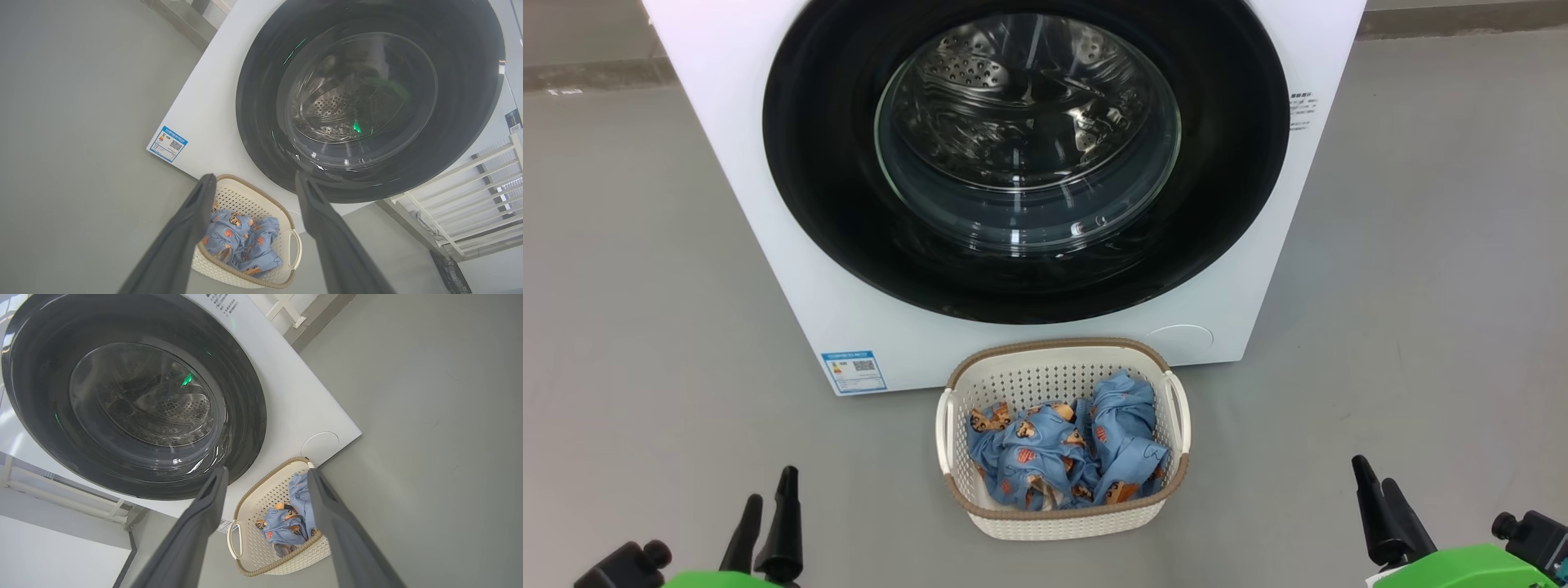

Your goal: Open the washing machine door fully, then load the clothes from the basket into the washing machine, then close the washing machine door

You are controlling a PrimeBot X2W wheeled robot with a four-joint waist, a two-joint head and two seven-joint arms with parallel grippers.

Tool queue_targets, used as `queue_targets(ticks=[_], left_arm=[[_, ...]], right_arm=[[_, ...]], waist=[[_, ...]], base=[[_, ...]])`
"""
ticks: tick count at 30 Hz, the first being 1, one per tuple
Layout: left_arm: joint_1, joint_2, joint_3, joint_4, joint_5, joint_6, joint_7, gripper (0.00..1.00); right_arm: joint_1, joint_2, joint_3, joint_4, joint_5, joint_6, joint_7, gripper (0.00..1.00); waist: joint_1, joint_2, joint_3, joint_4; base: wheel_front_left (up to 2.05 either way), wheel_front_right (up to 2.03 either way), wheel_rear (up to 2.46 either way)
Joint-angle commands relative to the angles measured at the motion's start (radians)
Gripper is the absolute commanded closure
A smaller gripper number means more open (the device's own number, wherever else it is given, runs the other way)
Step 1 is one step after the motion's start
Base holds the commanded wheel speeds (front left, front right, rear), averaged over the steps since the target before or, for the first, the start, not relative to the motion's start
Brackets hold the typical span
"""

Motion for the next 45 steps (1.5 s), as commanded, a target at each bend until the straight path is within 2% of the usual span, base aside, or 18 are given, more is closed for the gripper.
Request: queue_targets(ticks=[1,28,45], left_arm=[[-0.007,0.019,0.017,-0.032,0.027,-0.003,-0.012,0.0],[0.002,0.034,-0.003,-0.06,0.348,-0.003,-0.095,0.0],[0.013,0.037,0.0,-0.069,0.534,-0.004,-0.142,0.0]], right_arm=[[-0.027,-0.017,0.019,-0.019,-0.028,0.001,-0.012,0.0],[-0.025,-0.055,0.048,-0.001,-0.33,0.001,-0.094,0.0],[-0.015,-0.07,0.032,-0.005,-0.5,0.002,-0.141,0.0]], waist=[[-0.0001,0.0,0.0,0.0],[-0.0001,0.0,0.0,-0.001],[-0.0001,0.0,-0.001,-0.005]], base=[[0.0,0.0,0.0],[0.0,0.0,0.0],[0.0,0.0,0.0]])
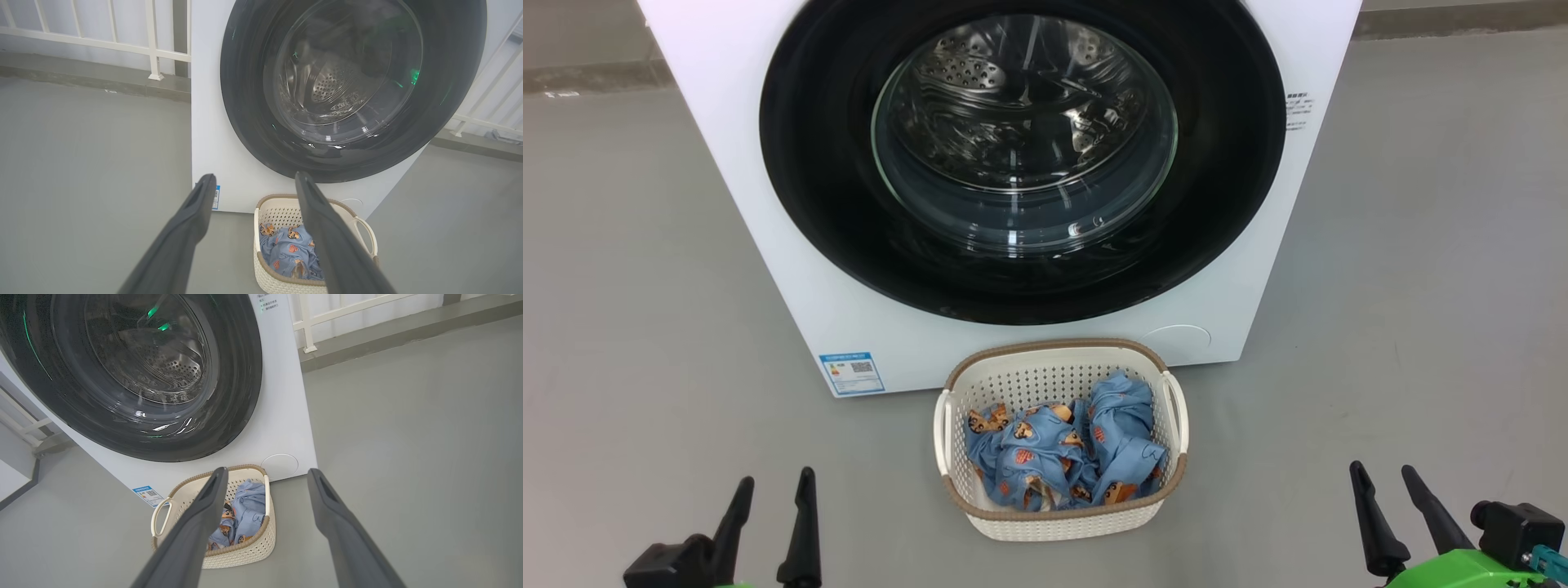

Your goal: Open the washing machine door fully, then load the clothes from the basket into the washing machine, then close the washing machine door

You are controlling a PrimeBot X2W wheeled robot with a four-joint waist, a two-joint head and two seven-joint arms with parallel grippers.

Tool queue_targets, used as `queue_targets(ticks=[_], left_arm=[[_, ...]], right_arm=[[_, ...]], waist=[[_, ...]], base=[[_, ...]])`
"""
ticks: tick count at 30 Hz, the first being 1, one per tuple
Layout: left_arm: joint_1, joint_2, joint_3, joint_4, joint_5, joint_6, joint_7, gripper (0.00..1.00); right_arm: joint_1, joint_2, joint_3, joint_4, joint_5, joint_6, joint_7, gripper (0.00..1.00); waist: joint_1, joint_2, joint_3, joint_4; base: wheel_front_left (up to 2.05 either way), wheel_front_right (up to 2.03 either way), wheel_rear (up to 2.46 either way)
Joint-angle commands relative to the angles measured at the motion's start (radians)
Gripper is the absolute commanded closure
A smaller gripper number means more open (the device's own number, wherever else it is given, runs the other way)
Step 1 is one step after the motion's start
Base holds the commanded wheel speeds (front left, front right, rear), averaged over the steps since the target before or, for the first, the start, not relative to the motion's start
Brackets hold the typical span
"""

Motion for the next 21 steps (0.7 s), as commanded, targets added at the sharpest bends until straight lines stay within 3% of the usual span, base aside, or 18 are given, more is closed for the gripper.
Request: queue_targets(ticks=[1,13,21], left_arm=[[-0.02,0.018,0.03,-0.029,0.035,-0.002,-0.017,0.0],[-0.017,0.023,0.043,-0.037,0.17,-0.003,-0.053,0.0],[-0.018,0.021,0.049,-0.026,0.158,-0.003,-0.053,0.0]], right_arm=[[-0.014,-0.021,0.014,-0.025,-0.03,0.002,-0.02,0.0],[-0.001,-0.031,0.002,-0.027,-0.157,0.002,-0.055,0.0],[0.001,-0.027,-0.004,-0.03,-0.16,0.002,-0.056,0.0]], waist=[[0.0,-0.0001,0.001,-0.001],[0.0,-0.0001,0.004,-0.007],[0.0,-0.0001,0.008,-0.009]], base=[[0.0,0.0,0.0],[0.0,0.0,0.0],[0.0,0.0,0.0]])
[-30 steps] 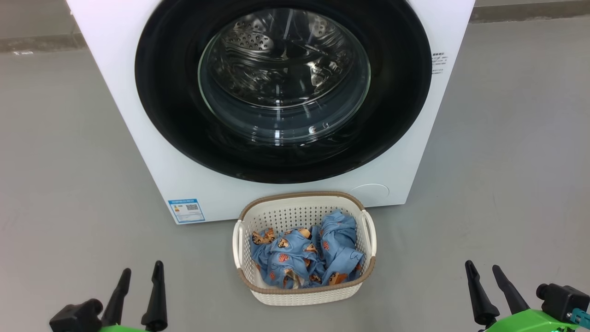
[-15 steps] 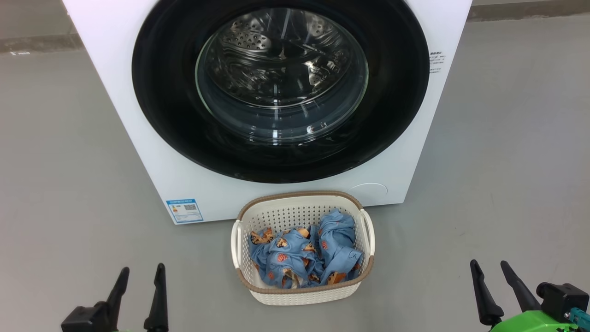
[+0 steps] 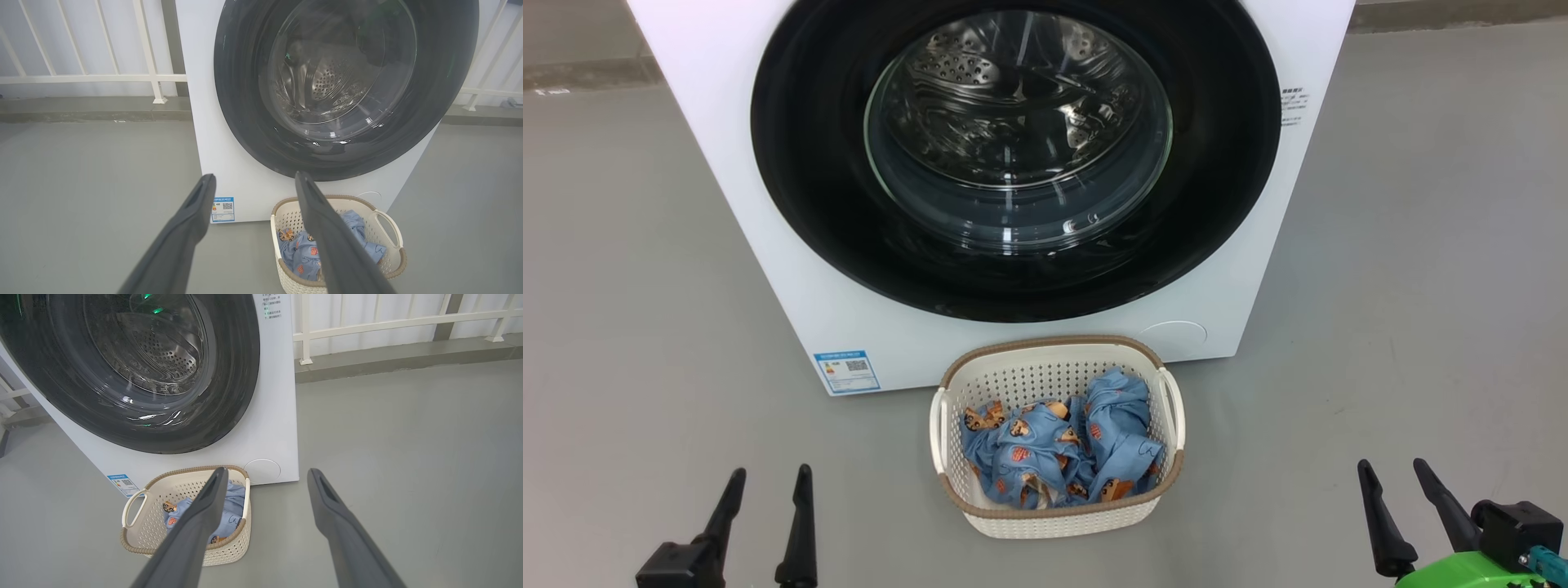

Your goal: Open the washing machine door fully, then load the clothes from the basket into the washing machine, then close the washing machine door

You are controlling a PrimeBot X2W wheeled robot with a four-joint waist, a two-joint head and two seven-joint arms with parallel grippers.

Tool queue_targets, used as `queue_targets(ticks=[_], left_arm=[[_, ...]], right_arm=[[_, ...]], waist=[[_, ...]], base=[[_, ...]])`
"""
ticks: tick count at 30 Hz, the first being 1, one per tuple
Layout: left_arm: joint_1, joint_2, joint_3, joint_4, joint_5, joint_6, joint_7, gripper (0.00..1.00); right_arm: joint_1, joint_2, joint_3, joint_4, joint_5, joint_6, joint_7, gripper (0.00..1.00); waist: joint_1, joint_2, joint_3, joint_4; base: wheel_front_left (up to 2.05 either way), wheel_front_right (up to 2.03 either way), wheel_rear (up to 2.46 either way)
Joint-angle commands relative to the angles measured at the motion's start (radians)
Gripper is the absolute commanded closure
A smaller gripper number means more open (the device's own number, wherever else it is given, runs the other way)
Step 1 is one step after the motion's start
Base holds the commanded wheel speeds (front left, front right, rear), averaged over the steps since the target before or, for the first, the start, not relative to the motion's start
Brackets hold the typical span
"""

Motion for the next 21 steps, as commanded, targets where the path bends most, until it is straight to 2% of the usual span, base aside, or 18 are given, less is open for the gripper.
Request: queue_targets(ticks=[1,12,21], left_arm=[[-0.018,0.016,0.036,-0.019,-0.004,-0.003,-0.01,0.0],[-0.018,0.019,0.036,-0.019,0.039,-0.003,-0.01,0.0],[-0.024,0.016,0.039,-0.018,0.044,-0.003,-0.01,0.0]], right_arm=[[-0.001,-0.015,0.018,-0.027,-0.012,0.002,-0.012,0.0],[-0.004,-0.012,0.013,-0.029,-0.014,0.002,-0.012,0.0],[-0.007,-0.008,0.012,-0.03,-0.015,0.002,-0.012,0.0]], waist=[[-0.0001,-0.0001,0.0,0.0],[-0.0001,-0.0001,-0.001,-0.004],[-0.0001,-0.0001,0.004,-0.004]], base=[[0.0,0.0,0.0],[0.14,0.14,-0.28],[0.79,0.79,-1.58]])
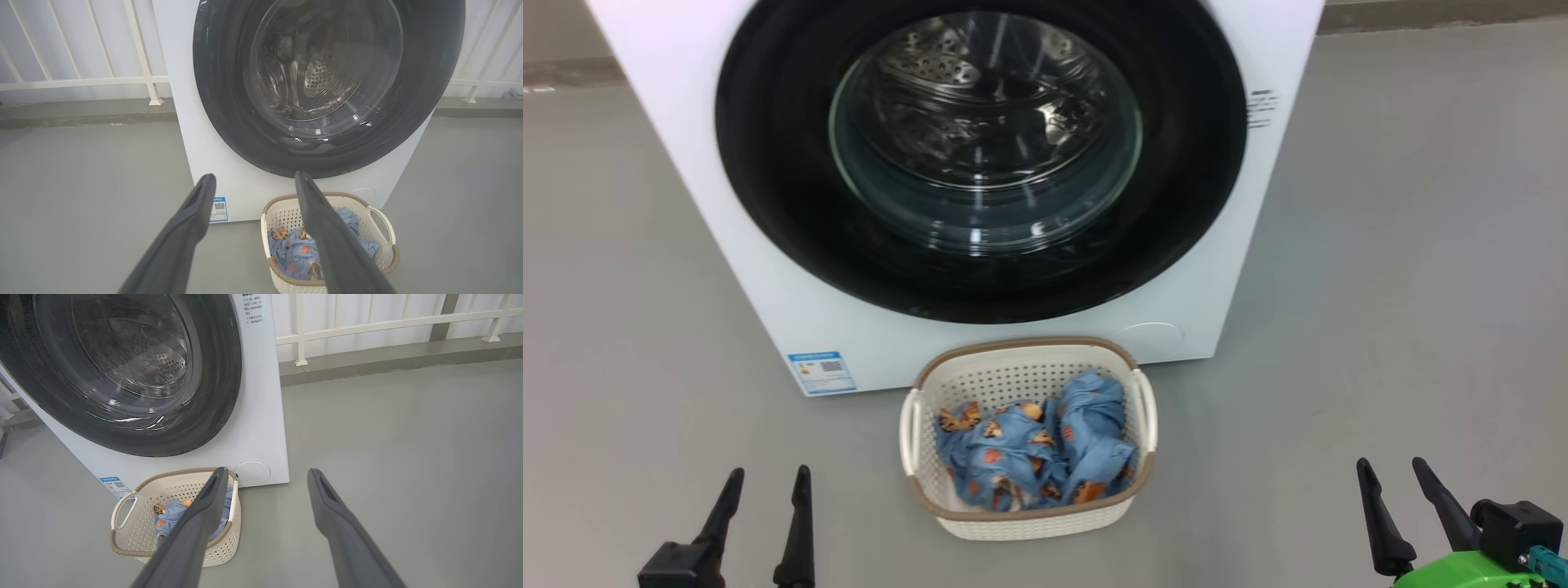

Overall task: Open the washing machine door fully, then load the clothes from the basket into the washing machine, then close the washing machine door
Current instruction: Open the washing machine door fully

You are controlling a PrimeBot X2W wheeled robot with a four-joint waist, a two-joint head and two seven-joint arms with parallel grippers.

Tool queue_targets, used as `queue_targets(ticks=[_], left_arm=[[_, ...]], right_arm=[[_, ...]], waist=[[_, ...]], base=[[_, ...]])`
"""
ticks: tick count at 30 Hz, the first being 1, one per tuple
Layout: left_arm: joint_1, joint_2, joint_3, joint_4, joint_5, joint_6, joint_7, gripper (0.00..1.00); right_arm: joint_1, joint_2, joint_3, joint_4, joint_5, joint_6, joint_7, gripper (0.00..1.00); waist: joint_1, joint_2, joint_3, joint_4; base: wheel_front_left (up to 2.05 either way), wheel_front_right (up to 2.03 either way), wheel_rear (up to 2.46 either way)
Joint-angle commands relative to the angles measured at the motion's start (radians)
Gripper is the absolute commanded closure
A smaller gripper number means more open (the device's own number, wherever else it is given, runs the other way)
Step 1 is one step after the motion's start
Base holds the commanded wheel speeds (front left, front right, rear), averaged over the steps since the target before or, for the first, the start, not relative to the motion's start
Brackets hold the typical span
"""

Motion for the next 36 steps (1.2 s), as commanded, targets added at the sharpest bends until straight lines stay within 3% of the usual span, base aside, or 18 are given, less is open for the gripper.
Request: queue_targets(ticks=[1,21,35,36], left_arm=[[-0.024,0.011,0.035,-0.02,0.016,-0.003,-0.01,0.0],[-0.021,0.003,0.041,-0.03,-0.016,-0.003,-0.01,0.0],[-0.015,-0.003,0.036,-0.041,-0.028,-0.003,-0.01,0.0],[-0.015,-0.006,0.029,-0.042,-0.03,-0.003,-0.01,0.0]], right_arm=[[-0.006,-0.015,0.018,-0.025,-0.015,0.002,-0.012,0.0],[-0.007,-0.012,0.017,-0.027,-0.016,0.002,-0.012,0.0],[-0.017,-0.008,0.01,-0.031,-0.014,0.002,-0.012,0.0],[-0.025,-0.004,0.015,-0.031,0.001,0.002,-0.012,0.48]], waist=[[0.0,0.0,0.0,0.0],[0.0,0.0,0.001,-0.013],[0.0,0.0,0.006,-0.013],[0.0,0.0,0.009,-0.011]], base=[[1.18,1.18,-2.37],[1.18,1.18,-2.35],[0.3,0.3,-0.6],[0.0,0.0,0.0]])
